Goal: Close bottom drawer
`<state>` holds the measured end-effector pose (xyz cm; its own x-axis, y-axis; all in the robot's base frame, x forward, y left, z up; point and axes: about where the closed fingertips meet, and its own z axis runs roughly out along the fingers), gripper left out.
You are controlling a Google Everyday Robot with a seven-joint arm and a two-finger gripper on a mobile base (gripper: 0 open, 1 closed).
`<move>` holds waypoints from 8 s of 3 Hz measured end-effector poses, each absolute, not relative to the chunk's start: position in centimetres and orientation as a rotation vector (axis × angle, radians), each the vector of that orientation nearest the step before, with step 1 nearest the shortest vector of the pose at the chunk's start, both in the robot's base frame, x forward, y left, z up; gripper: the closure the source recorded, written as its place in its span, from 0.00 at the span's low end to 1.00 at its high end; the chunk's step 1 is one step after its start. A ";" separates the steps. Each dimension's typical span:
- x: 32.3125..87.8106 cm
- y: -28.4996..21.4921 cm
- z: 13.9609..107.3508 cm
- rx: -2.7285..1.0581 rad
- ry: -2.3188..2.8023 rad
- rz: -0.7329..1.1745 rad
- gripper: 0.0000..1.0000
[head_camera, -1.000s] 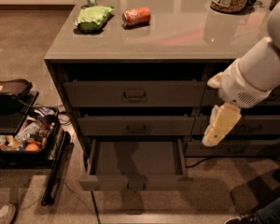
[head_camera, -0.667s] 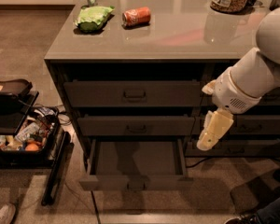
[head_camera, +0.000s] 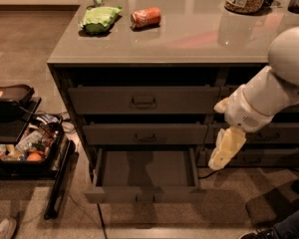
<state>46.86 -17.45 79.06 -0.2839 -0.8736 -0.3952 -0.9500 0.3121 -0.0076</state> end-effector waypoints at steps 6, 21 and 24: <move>48.9 -15.6 65.5 -1.467 2.265 0.671 0.00; 49.7 -6.9 40.4 -1.184 2.391 0.516 0.00; 52.6 -6.5 40.5 -1.066 2.300 0.460 0.00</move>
Offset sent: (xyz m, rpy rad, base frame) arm -0.0051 -0.0006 -0.0244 0.0144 0.0449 -0.0072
